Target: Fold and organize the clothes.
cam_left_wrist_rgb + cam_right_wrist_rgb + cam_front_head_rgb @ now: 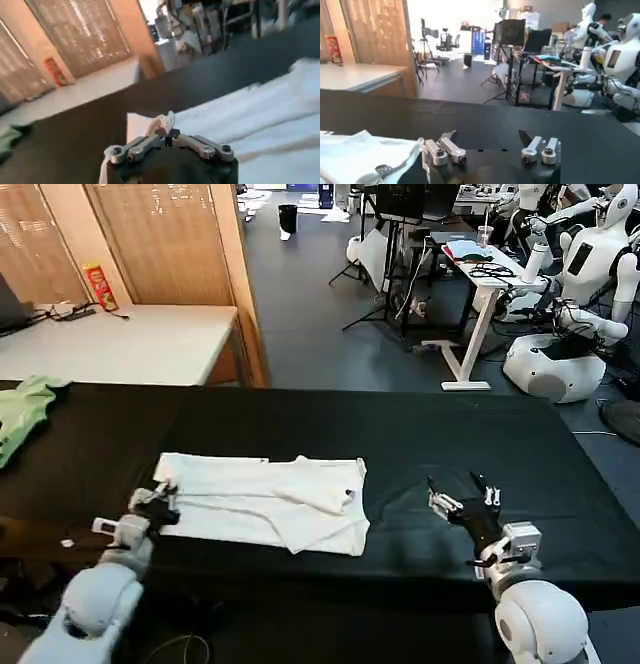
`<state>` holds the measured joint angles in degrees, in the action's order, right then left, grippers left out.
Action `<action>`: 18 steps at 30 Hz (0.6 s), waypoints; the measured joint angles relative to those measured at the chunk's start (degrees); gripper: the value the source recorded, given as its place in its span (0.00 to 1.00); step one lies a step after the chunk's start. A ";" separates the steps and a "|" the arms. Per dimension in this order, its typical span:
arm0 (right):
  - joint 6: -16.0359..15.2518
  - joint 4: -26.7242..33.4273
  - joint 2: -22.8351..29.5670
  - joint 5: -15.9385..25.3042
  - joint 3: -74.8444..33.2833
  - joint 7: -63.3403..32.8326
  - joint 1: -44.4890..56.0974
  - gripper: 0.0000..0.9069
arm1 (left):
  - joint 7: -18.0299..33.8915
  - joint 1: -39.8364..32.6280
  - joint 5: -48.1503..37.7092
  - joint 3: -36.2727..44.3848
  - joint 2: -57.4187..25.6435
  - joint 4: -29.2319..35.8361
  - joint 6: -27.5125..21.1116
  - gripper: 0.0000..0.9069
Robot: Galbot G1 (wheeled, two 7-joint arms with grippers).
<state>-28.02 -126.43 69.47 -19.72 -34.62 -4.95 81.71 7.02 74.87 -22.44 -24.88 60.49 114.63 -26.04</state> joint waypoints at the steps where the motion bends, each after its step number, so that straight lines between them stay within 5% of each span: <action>1: 0.06 -0.01 0.01 0.00 -0.24 0.04 0.25 0.97 | 0.13 -0.51 -0.87 1.29 1.19 0.73 -0.19 0.00; 18: 0.43 0.65 1.35 1.64 -0.36 0.17 1.24 0.97 | 0.54 -7.06 -8.05 16.06 15.55 0.35 -1.83 0.00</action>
<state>-27.59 -125.78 70.82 -18.08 -34.98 -4.78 82.96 7.56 67.81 -30.49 -8.82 76.05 114.98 -27.87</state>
